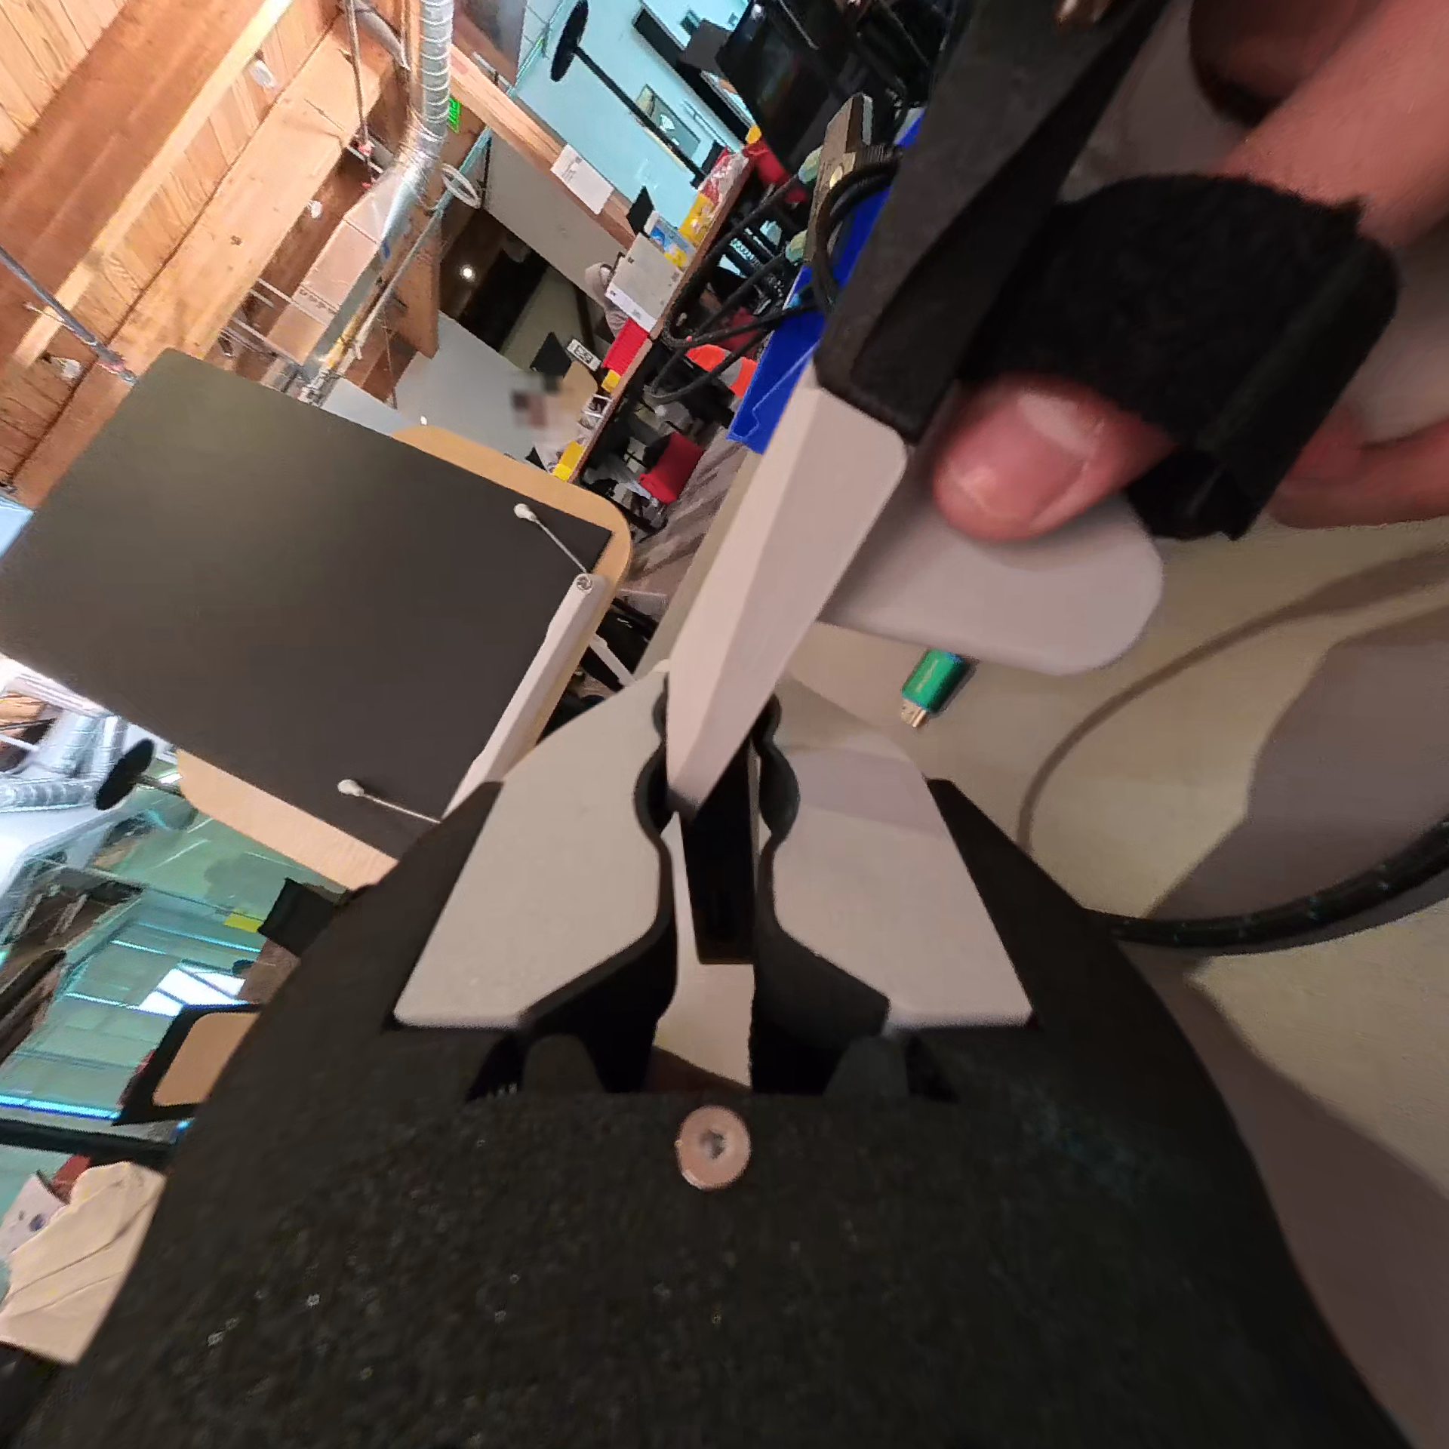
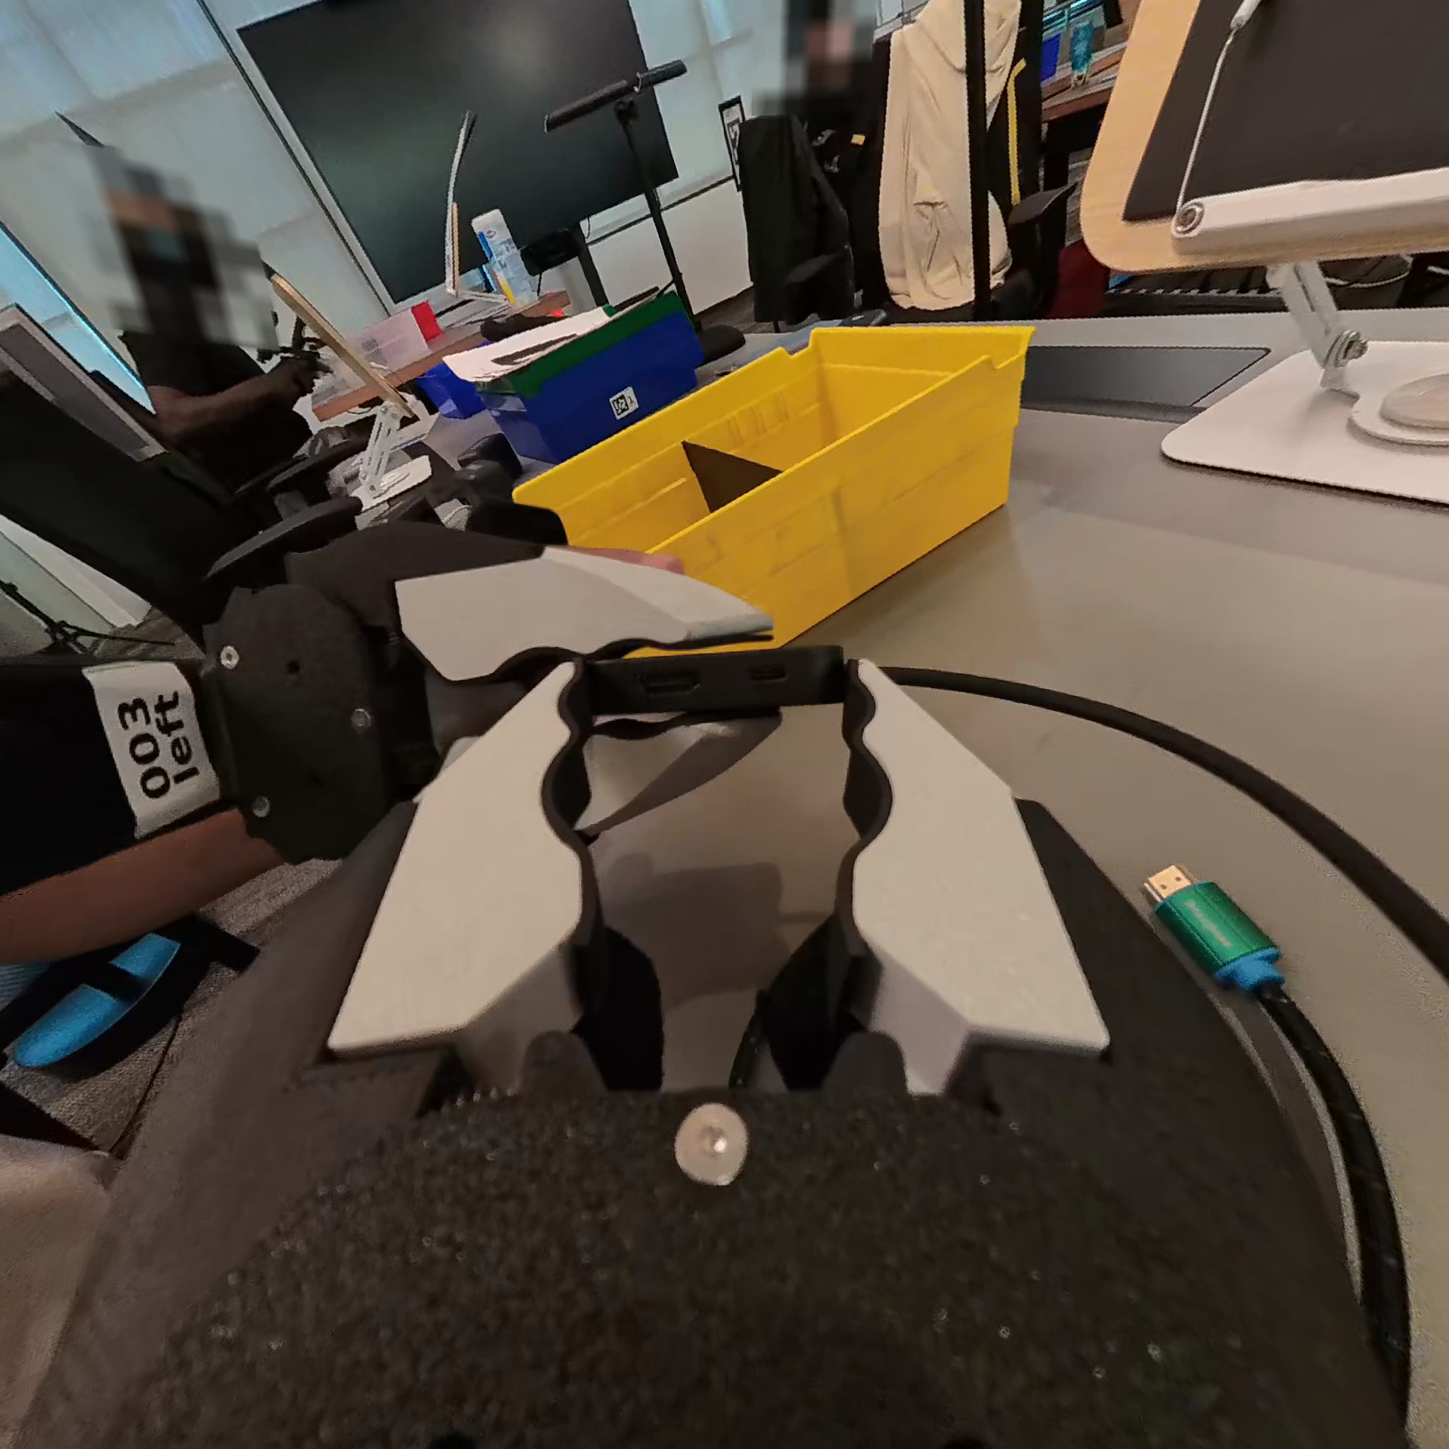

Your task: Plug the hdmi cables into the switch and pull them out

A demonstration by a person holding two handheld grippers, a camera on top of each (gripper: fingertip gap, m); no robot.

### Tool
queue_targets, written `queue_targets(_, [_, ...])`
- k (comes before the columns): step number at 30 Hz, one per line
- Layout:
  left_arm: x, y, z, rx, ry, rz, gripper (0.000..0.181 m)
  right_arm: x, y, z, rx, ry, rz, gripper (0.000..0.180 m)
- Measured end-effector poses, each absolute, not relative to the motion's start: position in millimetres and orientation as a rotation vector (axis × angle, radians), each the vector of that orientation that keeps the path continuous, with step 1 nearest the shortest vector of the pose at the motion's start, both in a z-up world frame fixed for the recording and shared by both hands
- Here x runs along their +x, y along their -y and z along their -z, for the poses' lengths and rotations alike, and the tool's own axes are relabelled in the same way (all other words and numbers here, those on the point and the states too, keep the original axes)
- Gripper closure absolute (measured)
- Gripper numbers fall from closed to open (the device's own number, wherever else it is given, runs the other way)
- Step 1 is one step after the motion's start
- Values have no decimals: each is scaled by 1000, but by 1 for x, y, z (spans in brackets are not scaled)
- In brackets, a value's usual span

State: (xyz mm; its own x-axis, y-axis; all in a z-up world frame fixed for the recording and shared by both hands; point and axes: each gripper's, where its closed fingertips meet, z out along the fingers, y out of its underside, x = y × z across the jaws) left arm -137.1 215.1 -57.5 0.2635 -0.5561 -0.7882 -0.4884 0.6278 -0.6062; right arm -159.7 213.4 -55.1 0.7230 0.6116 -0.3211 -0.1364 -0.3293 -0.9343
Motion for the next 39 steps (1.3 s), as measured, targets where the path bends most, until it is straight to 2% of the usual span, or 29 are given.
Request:
queue_targets(8, [-144,-204,58,-983,-1404,86,167,-161,-200,52,-1702,494,-1010,117])
queue_targets(9, [-150,-208,60,-1009,-1396,72,167,-155,-199,49,-1684,502,-1004,123])
queue_targets(12, [-176,-229,63,-1140,-1297,93,167,-112,-198,38,-1645,516,-836,126])
queue_targets(17, [-199,-250,70,-1240,-1160,121,167,-36,-213,118,-1984,583,-443,127])
queue_targets(23, [-191,-246,77,-1255,-1164,157,167,-23,-231,164,-2181,388,-509,131])
queue_targets(25, [-192,-246,78,-1263,-1167,153,167,-17,-229,176,-2239,391,-435,145])
queue_targets(26, [-193,-247,79,-1269,-1165,156,167,-16,-226,184,-2279,414,-402,159])
queue_targets(27, [-194,-249,79,-1279,-1160,160,167,-15,-223,191,-2316,428,-373,163])
queue_targets(30, [-200,-257,74,-1321,-1104,167,167,2,-229,172,-2299,381,-207,174])
queue_targets(33, [-207,-264,67,-1344,-1056,151,167,18,-233,87,-2015,389,121,174])
queue_targets(35, [-211,-267,64,-1350,-1038,140,167,-1,-220,40,-1831,603,336,174])
queue_targets(37, [-213,-269,62,-1364,-1016,142,167,-27,-203,25,-1734,819,536,174])
queue_targets(39, [-215,-271,60,-1379,-998,162,167,-64,-181,39,-1730,995,525,174])
